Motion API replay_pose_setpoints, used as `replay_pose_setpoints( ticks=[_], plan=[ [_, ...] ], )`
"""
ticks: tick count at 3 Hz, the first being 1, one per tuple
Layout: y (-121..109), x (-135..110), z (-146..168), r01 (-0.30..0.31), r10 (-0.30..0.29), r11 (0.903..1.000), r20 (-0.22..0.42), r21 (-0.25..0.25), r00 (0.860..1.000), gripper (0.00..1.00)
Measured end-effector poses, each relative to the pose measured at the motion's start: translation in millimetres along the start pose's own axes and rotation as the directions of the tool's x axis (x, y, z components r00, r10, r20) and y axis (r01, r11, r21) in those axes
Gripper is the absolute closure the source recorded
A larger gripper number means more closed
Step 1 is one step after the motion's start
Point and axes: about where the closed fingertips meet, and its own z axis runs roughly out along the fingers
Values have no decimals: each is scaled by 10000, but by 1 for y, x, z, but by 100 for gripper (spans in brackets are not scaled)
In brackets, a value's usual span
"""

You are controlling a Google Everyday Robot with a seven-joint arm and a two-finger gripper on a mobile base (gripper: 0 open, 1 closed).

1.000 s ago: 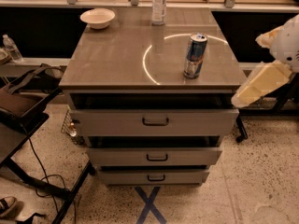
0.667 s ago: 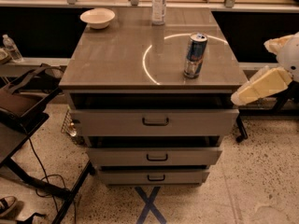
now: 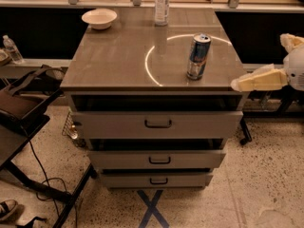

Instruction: Move redbull can near paper bowl

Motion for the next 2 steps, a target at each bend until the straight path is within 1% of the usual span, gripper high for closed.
replay_pose_setpoints(
  ticks=[1, 2],
  plan=[
    [0, 0, 0, 0, 0, 10000, 0, 0, 10000, 0],
    [13, -9, 48, -1021, 1049, 9942, 988, -329, 9896, 0]
  ],
)
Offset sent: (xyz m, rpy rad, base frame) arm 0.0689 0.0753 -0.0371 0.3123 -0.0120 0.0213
